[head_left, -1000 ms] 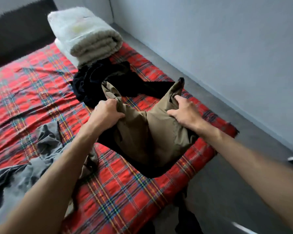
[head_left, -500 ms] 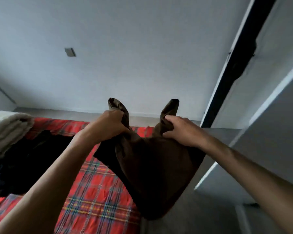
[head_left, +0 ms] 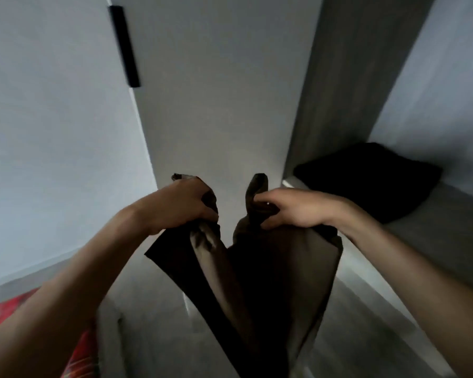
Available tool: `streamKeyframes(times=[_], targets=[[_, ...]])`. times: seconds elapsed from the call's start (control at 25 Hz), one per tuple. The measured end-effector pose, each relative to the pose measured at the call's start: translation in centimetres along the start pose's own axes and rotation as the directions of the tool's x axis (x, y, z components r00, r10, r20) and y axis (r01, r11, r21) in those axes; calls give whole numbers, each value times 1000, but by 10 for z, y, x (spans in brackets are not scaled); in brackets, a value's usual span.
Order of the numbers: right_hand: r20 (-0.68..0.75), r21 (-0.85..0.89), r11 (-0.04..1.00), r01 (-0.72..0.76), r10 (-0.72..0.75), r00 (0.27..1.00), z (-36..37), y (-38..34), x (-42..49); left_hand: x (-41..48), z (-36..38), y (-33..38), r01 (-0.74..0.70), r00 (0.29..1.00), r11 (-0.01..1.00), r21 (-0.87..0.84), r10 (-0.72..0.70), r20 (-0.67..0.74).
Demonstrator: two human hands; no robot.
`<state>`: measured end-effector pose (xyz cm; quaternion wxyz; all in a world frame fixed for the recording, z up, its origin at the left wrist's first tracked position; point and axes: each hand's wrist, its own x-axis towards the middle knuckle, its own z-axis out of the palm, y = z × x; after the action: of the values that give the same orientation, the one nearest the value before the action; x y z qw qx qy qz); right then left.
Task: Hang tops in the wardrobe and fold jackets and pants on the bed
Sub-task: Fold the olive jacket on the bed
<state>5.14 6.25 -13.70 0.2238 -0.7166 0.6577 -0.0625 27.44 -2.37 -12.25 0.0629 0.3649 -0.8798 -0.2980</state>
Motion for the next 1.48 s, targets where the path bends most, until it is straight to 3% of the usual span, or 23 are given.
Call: streamKeyframes(times=[0.16,0.28,0.44,0.6,0.72,0.92,1.04,1.12,1.2,1.24,1.32,1.4,1.48], targets=[[-98,113,983,-145,157,983,-42,70,-60,63,19,61,-184,977,980,-81,191,97],[-203,176,949,-262,295,934,-75,119,-100,103,24,101,-223,964,947,-230,249,92],[-292,362,827,-431,539,790,-115,188,-145,151,35,139,-274,959,907,-319,284,-15],[-474,353,774,-526,632,613,-169,267,-151,222,44,175,-350,936,876,-330,311,-167],[-583,335,756,-562,635,507,-210,339,-141,278,51,201,-342,929,858,-383,248,-274],[-713,324,736,-595,603,358,-242,481,-91,361,121,224,-169,941,881,-442,11,-338],[-709,352,717,-601,624,328,-279,564,-73,381,149,233,-127,911,863,-488,-94,-402],[-651,337,679,-652,668,360,-292,616,-56,387,164,237,-126,888,775,-620,-190,-418],[-638,300,682,-667,663,391,-274,645,-38,385,195,233,0,909,657,-754,-314,-274],[-633,287,687,-668,659,406,-253,656,-29,380,217,227,138,918,575,-806,-381,-114],[-600,223,680,-698,660,452,-201,679,-17,367,257,213,431,855,373,-822,-461,239],[-567,227,636,-738,702,431,-169,698,-5,366,274,194,539,794,317,-780,-502,344],[-591,289,610,-738,720,365,-170,705,3,375,271,184,538,795,344,-770,-510,328]])
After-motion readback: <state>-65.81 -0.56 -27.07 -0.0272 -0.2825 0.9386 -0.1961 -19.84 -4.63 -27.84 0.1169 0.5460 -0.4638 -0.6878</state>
